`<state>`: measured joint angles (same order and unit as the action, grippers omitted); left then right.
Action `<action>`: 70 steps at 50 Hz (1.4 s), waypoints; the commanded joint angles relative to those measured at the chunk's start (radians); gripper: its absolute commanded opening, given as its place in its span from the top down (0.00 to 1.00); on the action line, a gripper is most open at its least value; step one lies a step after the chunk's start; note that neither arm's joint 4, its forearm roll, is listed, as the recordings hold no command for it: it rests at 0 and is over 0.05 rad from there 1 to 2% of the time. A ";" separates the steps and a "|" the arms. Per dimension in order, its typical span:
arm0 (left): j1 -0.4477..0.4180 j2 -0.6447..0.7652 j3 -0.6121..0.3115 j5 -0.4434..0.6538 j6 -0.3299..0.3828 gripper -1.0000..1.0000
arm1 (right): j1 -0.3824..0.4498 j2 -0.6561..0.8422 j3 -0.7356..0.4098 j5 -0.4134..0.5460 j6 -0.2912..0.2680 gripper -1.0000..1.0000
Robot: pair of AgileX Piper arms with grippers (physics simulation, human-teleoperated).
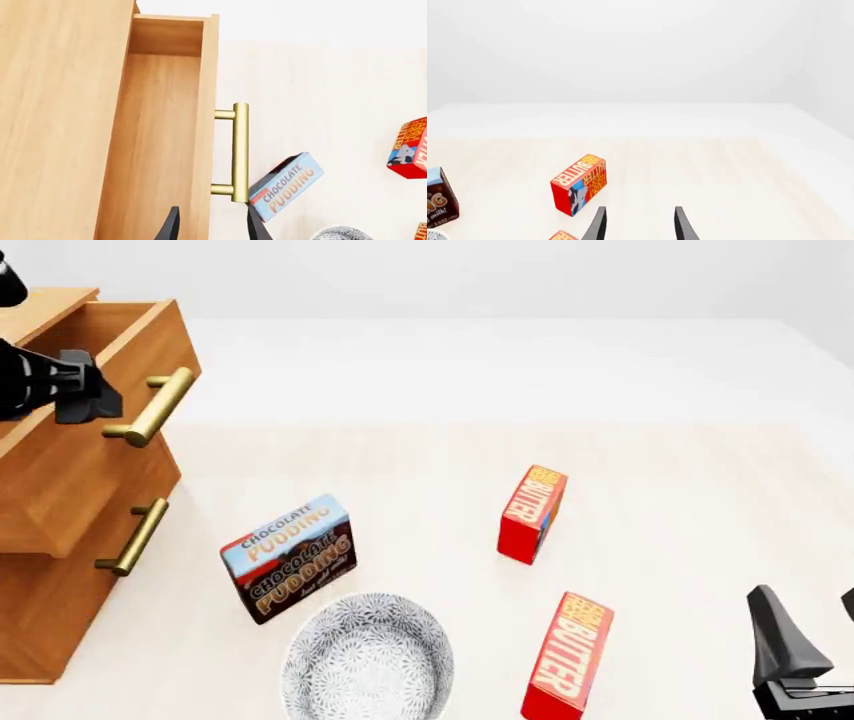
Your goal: Put the butter at the front in the top drawer of the cabinet and close it.
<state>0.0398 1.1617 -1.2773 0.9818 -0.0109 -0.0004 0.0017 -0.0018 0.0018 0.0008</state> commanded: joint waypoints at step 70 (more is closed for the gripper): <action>-0.340 0.028 0.063 -0.084 -0.154 0.00 | 0.000 0.000 0.000 -0.001 0.000 0.00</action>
<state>-0.2335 1.1855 -1.2223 0.9169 -0.1309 -0.0005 0.0014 -0.0022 0.0023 0.0010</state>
